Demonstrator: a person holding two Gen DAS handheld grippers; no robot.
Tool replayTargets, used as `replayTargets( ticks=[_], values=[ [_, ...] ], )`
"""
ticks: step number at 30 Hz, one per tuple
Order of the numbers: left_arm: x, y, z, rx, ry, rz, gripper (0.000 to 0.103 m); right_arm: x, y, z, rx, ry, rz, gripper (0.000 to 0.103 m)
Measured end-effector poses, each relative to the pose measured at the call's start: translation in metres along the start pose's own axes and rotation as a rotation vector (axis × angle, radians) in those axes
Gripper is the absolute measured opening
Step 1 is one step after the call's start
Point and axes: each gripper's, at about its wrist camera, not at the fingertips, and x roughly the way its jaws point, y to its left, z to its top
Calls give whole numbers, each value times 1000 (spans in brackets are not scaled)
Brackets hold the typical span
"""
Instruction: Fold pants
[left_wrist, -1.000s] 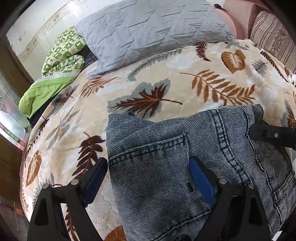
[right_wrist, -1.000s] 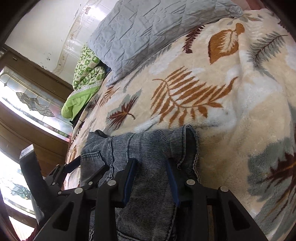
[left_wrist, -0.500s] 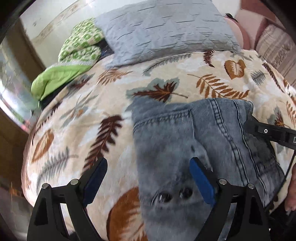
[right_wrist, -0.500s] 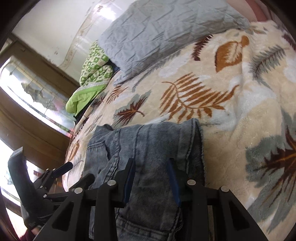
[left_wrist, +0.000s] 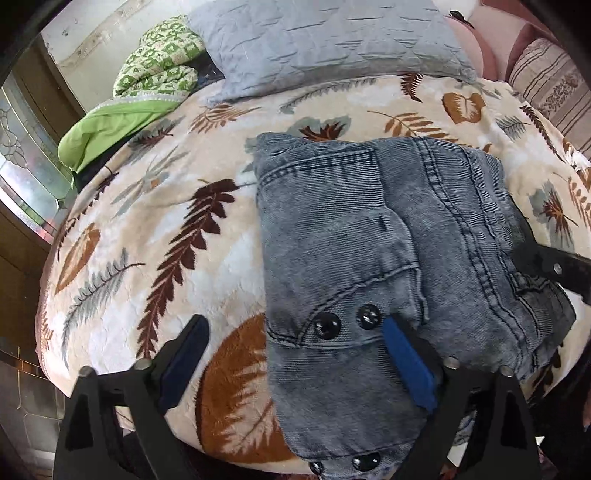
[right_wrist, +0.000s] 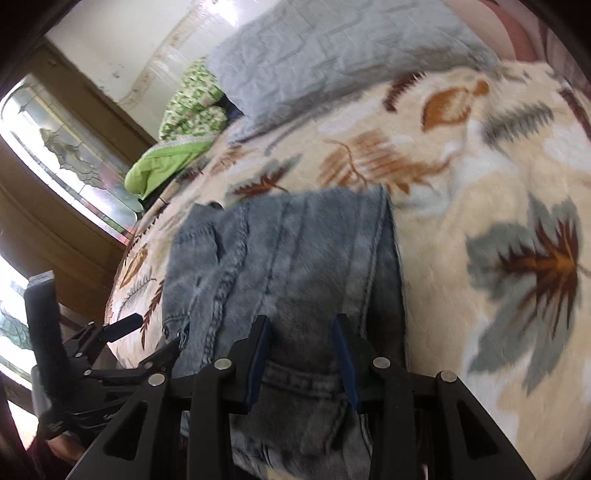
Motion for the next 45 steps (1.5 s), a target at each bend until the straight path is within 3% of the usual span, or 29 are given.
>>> replayTargets(
  ticks=[4,10,16,26,34,41,45],
  values=[
    [4,2,1,12,15,-6,100,-5,0,-8,4,15,-20,39],
    [5,-3,0,45,-3,31,101,-12,-14,-28,107,26,-2,39],
    [3,-2,2,28,12,40,103,-9,-15,-26,105,33,6,39],
    [2,-15,8,111,33,108,103,-8,-19,-24,128,53,29,39],
    [10,-5,12,38,89,60,103,-7,-16,-22,124,61,36,44],
    [7,-16,18,99,119,116,103,-7,-9,-22,95,63,9,46],
    [-2,-9,25,47,120,115,103,-15,-13,-21,124,52,38,46]
  ],
)
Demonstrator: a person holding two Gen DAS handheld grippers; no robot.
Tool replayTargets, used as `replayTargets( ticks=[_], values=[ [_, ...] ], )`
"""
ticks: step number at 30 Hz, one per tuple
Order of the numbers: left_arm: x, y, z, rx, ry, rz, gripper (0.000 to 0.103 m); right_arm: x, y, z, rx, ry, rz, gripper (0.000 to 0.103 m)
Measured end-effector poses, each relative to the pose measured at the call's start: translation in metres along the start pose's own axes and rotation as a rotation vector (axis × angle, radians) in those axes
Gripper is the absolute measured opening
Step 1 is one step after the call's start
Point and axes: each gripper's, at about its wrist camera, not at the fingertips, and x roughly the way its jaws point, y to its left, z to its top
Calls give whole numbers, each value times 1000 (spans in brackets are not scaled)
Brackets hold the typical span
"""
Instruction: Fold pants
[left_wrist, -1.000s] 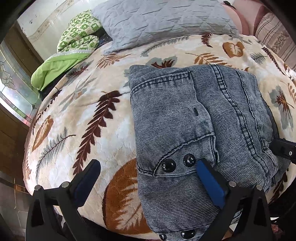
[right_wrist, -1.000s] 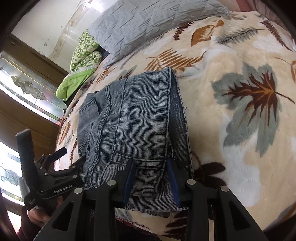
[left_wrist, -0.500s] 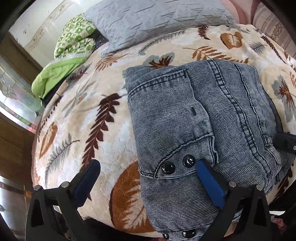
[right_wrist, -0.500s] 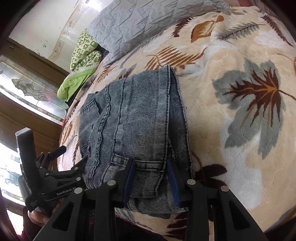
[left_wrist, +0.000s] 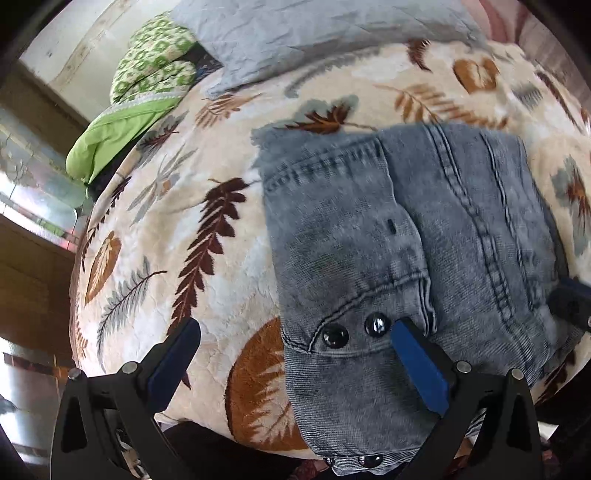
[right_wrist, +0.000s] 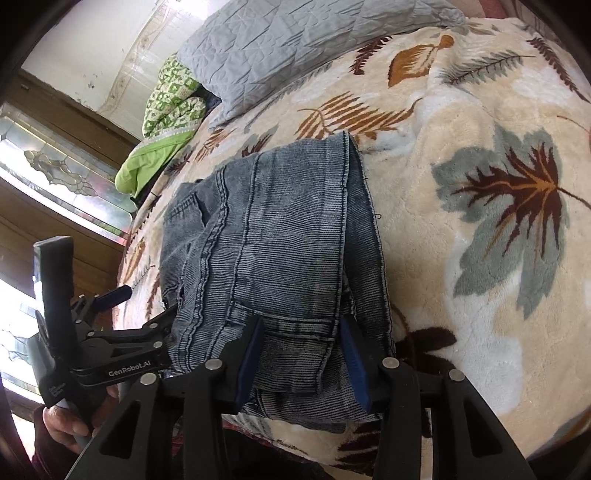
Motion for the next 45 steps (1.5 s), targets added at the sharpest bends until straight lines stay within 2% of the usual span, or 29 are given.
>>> replayTargets(
  ticks=[2,9,15,19,31,45],
  values=[
    [-7,10,3,-45,-18,-2,103,-8,-3,1,15,-24,16,46],
    [-41,39,18,-147,-112,23,103,-46,-9,7,50,-202,8,47],
    [-61,50,35,-180,-151,57,103,-65,-14,12,69,-267,-6,48],
    [-68,46,40,-181,-159,62,103,-72,-18,15,77,-282,-2,48],
    [-85,4,46,-78,-201,57,103,-74,-25,17,107,-287,9,49],
    [-61,13,36,-100,-142,53,103,-70,-24,17,110,-276,-12,49]
  ],
)
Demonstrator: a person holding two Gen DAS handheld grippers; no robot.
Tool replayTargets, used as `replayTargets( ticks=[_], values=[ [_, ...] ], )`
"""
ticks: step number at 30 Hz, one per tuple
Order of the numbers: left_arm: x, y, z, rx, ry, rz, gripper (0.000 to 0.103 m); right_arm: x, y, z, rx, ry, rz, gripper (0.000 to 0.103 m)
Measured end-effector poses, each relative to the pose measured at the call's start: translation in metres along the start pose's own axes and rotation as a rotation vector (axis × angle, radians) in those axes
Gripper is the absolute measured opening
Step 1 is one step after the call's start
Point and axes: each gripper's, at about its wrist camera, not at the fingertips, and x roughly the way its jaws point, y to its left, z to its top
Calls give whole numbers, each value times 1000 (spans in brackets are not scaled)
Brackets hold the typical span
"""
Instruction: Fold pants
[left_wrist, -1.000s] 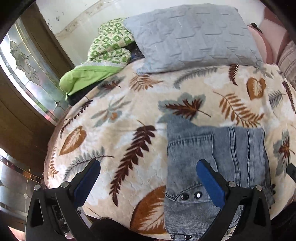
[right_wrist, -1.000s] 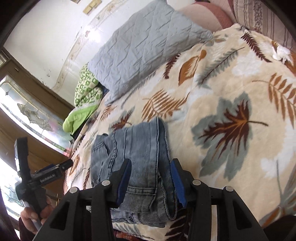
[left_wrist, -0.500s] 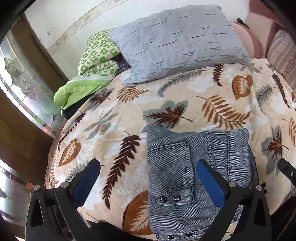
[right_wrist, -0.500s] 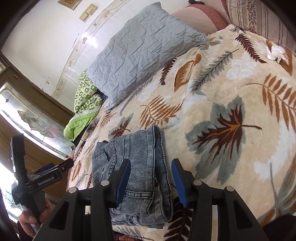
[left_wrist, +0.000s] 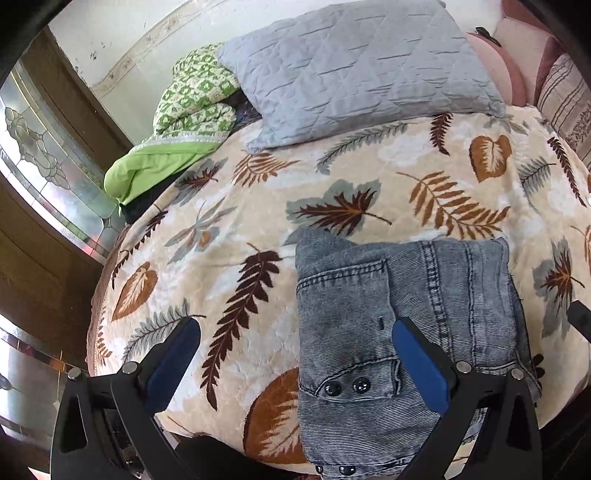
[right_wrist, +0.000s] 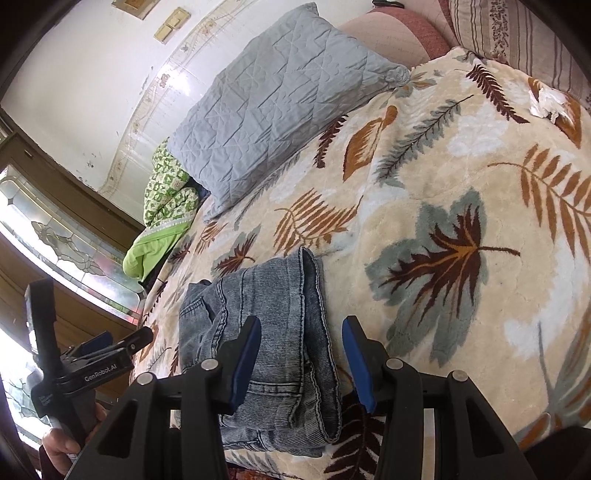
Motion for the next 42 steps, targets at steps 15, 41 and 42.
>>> replayTargets(
  ticks=[15,41,42],
  values=[
    [29,9,-9,-26,46,-16,103,7,1,-1,-9,0,-33,49],
    [83,58,-33,-151,126,-54,103,32,9,-8,-90,13,-131,49],
    [84,59,-34,-152,127,-55,103,34,10,-9,-95,21,-134,49]
  ],
)
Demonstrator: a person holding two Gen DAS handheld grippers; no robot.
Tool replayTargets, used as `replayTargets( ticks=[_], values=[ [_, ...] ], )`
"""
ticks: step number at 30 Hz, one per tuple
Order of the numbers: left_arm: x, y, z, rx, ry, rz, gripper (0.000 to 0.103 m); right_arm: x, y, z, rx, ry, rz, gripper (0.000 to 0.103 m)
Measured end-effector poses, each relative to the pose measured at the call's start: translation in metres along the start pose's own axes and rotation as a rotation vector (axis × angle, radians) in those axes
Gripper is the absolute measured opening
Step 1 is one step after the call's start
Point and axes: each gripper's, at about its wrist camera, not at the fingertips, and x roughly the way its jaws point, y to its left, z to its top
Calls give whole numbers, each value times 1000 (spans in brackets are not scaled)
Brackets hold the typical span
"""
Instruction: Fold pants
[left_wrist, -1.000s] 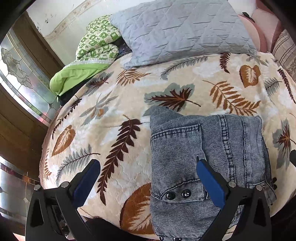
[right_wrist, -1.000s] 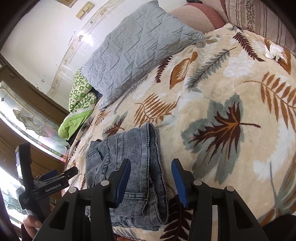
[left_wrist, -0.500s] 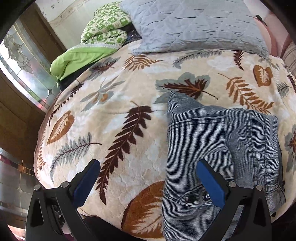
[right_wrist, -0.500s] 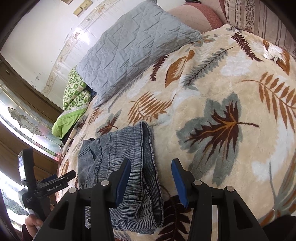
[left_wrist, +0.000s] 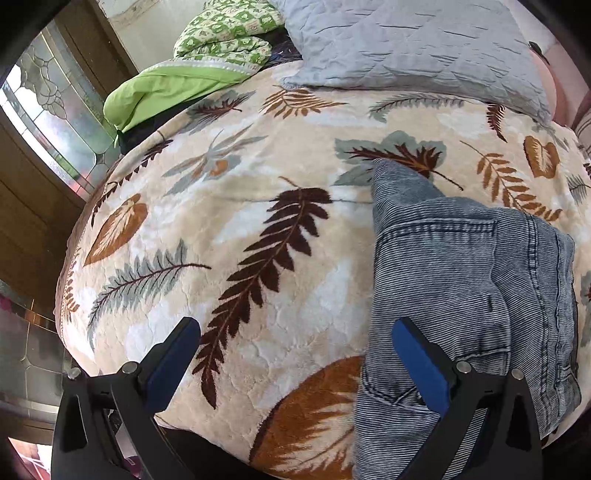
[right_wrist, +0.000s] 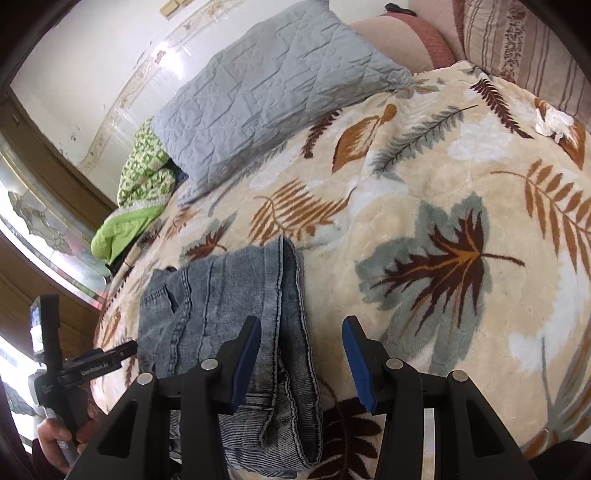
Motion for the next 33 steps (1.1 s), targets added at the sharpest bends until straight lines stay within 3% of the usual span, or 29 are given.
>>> replayTargets(
  ticks=[6,13,19,23,25,26,33],
  values=[
    [4,6,-12,-9,-7,-10,103,5,-1,-4,-3,15,2,49],
    [-9,4,-25,48,-73,-8,103,10,-6,-4,34,30,11,49],
    [-22,-8,-25,102,-119,-65,103,10,-2,-5,13,27,11,49],
    [-15,-25,-32,163,-86,-114,103,10,3,-7,-7,22,11,49],
    [-3,-43,-41,239,-45,-69,103,10,5,-7,-18,21,11,49],
    [-3,-47,-44,251,-66,-41,103,11,6,-7,-22,26,12,49],
    [-19,-38,-40,211,-104,-36,103,7,15,-8,-68,2,39,49]
  ],
)
